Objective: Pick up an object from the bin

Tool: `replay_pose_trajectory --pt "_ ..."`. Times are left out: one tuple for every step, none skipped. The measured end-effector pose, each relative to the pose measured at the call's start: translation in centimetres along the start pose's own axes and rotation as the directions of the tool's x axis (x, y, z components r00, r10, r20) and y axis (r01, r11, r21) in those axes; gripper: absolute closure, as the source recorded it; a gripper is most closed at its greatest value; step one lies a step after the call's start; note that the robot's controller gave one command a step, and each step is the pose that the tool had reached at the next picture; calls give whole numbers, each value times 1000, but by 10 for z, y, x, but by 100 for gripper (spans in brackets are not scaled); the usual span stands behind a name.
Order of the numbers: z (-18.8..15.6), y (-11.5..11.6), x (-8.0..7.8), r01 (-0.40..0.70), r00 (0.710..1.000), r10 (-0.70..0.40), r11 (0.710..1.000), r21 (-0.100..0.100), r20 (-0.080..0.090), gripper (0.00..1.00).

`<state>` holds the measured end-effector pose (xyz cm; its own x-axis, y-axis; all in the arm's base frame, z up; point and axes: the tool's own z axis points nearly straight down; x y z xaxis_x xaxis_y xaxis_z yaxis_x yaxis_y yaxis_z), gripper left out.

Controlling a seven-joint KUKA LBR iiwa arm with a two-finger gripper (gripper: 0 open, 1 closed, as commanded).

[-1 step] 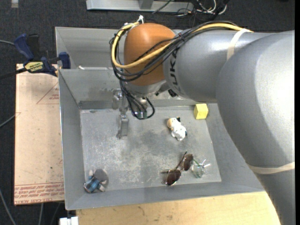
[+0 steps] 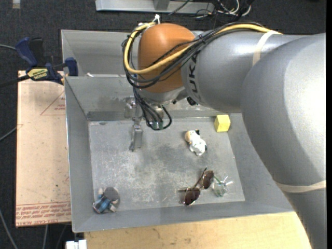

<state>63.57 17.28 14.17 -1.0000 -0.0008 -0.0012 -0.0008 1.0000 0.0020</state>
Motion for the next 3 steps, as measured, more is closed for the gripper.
replay_pose_trajectory --pt "50 35 41 348 937 -348 937 1 3 0" --pt "46 45 76 319 948 -319 948 0 -2 0" --pt "42 41 113 251 968 -251 968 1 -2 0"
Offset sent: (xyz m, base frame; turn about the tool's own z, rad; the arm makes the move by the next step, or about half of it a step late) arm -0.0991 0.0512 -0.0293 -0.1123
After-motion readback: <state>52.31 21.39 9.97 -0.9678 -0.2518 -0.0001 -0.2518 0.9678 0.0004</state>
